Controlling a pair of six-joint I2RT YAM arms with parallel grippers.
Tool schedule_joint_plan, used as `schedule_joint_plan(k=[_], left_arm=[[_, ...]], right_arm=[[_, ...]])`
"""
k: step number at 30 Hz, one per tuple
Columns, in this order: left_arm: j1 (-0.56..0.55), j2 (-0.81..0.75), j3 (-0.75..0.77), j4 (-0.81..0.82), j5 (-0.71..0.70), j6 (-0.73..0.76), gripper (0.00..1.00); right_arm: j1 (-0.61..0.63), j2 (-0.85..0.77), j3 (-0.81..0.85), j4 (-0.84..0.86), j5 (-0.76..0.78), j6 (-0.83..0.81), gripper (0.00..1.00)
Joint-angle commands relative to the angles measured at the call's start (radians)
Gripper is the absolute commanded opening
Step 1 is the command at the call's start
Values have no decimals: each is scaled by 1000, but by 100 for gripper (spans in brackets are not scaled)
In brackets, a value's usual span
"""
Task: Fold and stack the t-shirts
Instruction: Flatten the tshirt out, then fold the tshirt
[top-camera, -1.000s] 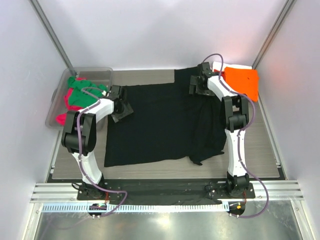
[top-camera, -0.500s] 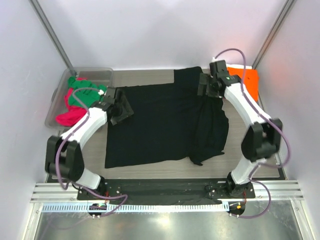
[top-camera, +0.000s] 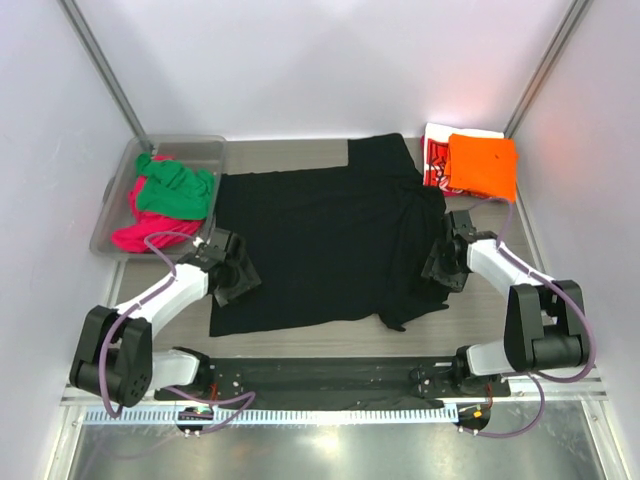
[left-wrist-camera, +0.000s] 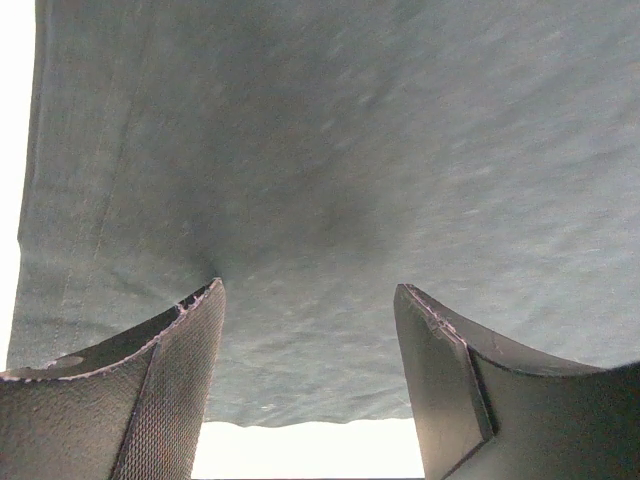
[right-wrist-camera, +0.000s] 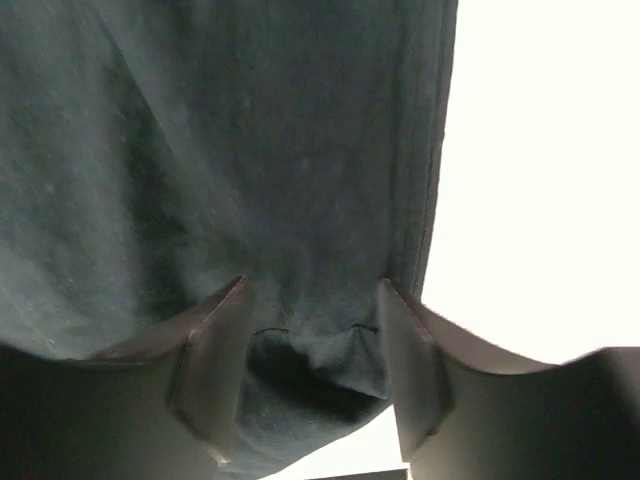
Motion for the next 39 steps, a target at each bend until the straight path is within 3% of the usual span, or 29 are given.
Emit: schedule_joint_plan(k=[1,3,9,12,18,25,29,32,33,37,39], left_arm=[[-3,-15,-20,86,5,-22,70],[-3,-12,-35,87,-10,-17,70],[23,54,-48,75,-131,19,71],[92,108,-40,93,-96,44,70],[97,83,15,67,-52,42,69],[0,-82,76,-38,-45,3,71],[-92,-153,113,-112,-102,-13,71],[-153,-223,97,-152,-140,-43,71],[-162,-249,86,-172,-145,-62,71],[-167,-394,-5,-213,-176,-105,70],[-167,-491,-34,-229,-211,-122,70]], right_arm=[[-11,-56,-32,105,-12,52,54],[-35,-47,-44,124,11,52,49],[-188,63,-29,167,63,27,56],[-244,103,43,161,89,20,61],[-220,68,156,98,13,-5,81],[-37,-224,154,-57,134,67,84],[61,-404,23,-109,64,266,83],[191,-459,-104,-96,10,397,81],[287,-484,-150,-94,16,465,80],[463,-522,-237,-74,57,613,71],[510,-530,-270,-39,53,653,60]])
